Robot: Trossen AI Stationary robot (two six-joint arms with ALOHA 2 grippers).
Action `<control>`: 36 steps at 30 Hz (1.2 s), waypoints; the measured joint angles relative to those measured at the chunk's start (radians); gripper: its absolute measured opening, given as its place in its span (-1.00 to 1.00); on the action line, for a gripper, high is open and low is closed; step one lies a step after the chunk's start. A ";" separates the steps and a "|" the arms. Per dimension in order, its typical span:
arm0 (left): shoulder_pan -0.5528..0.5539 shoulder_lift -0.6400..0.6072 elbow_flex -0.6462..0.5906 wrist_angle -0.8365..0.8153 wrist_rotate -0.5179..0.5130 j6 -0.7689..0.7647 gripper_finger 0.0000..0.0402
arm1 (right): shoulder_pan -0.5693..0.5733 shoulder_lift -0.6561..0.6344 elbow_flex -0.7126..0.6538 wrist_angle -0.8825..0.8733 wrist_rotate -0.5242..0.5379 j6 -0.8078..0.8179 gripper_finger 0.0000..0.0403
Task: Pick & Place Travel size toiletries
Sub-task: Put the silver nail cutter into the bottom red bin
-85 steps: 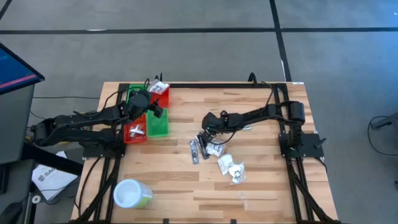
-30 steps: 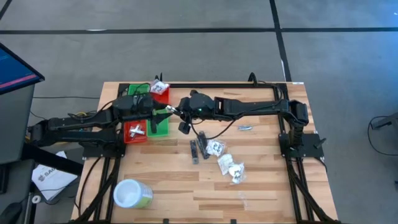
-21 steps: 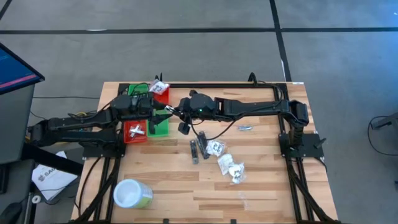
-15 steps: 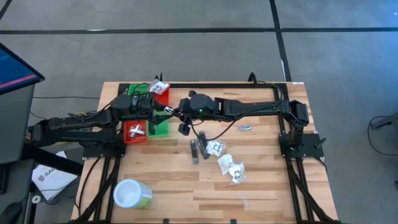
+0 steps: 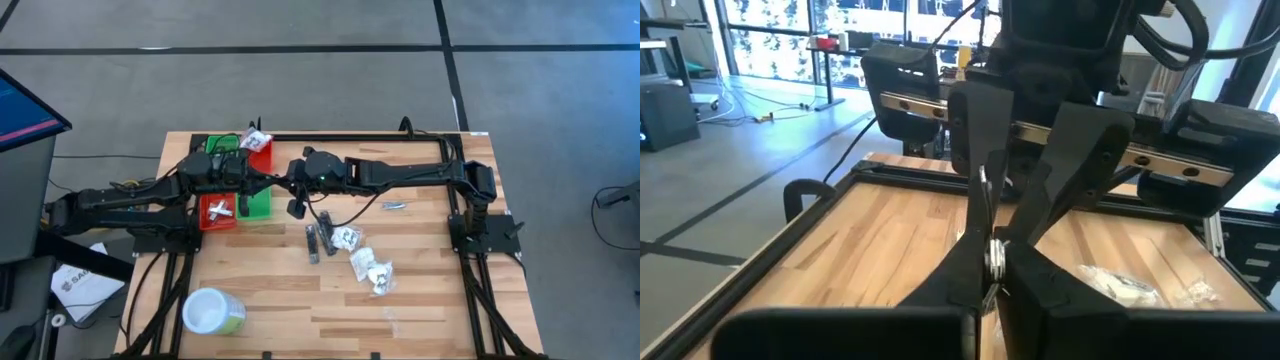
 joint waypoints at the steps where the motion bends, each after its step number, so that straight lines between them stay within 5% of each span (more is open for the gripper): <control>1: 0.000 0.000 0.000 -0.001 0.002 0.000 -0.97 | 0.000 0.000 0.000 -0.002 -0.008 -0.002 -0.95; 19: 0.007 -0.005 0.000 -0.030 -0.063 -0.004 -0.98 | 0.005 0.001 0.000 -0.072 -0.012 -0.005 -0.59; 36: 0.008 -0.243 0.002 -0.475 -0.351 -0.093 -0.98 | 0.033 0.001 -0.030 -0.264 -0.011 0.047 -0.60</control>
